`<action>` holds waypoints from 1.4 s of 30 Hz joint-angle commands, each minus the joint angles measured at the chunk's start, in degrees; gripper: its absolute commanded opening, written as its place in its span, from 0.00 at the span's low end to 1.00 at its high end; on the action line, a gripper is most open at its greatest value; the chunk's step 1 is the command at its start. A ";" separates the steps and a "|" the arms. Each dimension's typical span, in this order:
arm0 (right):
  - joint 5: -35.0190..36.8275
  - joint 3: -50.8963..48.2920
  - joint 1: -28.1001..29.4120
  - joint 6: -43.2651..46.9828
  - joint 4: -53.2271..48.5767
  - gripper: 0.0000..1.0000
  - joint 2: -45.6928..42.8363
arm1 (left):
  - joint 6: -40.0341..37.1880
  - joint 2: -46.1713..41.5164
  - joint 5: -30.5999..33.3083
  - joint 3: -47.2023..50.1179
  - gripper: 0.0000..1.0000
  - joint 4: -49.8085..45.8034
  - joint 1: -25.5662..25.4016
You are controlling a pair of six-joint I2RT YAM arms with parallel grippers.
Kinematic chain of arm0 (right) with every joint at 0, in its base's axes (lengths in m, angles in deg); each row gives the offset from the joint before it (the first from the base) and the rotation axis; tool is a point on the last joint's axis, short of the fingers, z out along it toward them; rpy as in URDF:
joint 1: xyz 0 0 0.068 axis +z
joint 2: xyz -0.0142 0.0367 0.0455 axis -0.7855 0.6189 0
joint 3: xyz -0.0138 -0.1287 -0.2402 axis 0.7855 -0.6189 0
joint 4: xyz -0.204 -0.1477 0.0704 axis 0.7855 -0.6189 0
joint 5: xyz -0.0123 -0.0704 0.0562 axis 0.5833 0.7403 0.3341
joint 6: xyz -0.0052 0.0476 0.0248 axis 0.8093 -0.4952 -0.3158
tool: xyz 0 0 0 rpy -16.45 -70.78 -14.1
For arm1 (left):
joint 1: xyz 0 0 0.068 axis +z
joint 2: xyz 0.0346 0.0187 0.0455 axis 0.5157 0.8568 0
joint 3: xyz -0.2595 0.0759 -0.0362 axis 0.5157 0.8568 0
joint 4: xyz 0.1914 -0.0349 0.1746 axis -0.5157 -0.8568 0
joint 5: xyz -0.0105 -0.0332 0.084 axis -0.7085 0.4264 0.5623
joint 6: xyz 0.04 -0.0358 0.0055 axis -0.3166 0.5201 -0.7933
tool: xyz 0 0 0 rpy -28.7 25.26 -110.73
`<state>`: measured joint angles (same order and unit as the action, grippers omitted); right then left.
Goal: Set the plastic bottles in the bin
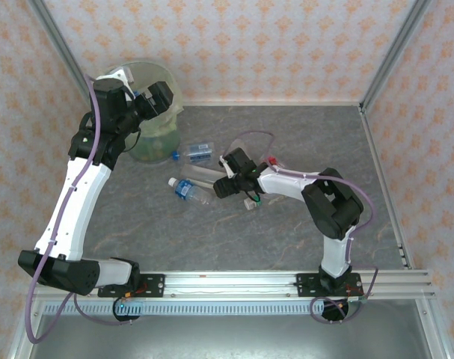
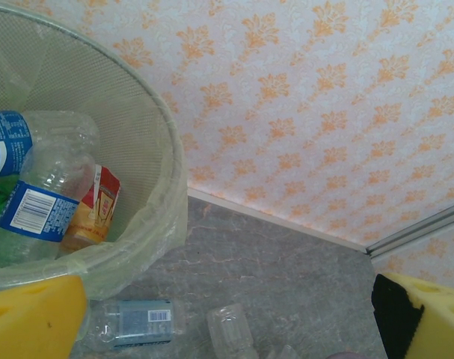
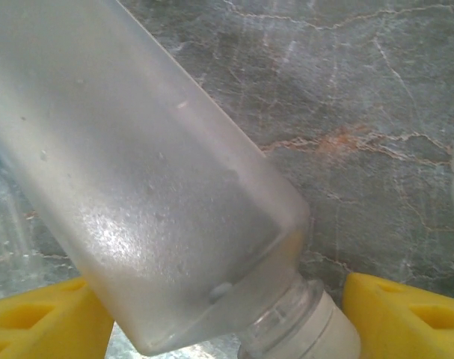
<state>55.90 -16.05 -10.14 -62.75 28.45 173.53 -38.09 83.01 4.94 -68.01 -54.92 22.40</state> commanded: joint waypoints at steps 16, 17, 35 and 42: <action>-2.83 0.78 3.40 1.97 -5.68 0.74 -1.74 | -1.13 -0.94 0.66 0.80 0.99 0.09 0.51; -2.38 0.45 3.61 1.78 -5.51 0.73 -1.86 | -1.05 -0.83 0.58 0.89 0.99 0.15 0.58; 2.06 -3.48 3.77 -0.46 -1.46 0.30 -4.50 | -0.62 -2.27 0.39 1.22 0.99 -0.67 0.69; 5.29 -6.44 3.79 -1.93 -0.15 0.19 -10.51 | 1.38 -2.68 -1.89 2.51 0.99 1.07 0.76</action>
<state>57.89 -21.38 -6.42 -63.50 26.35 167.26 -37.87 81.32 4.65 -66.44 -54.81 22.57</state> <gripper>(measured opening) 0.297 0.991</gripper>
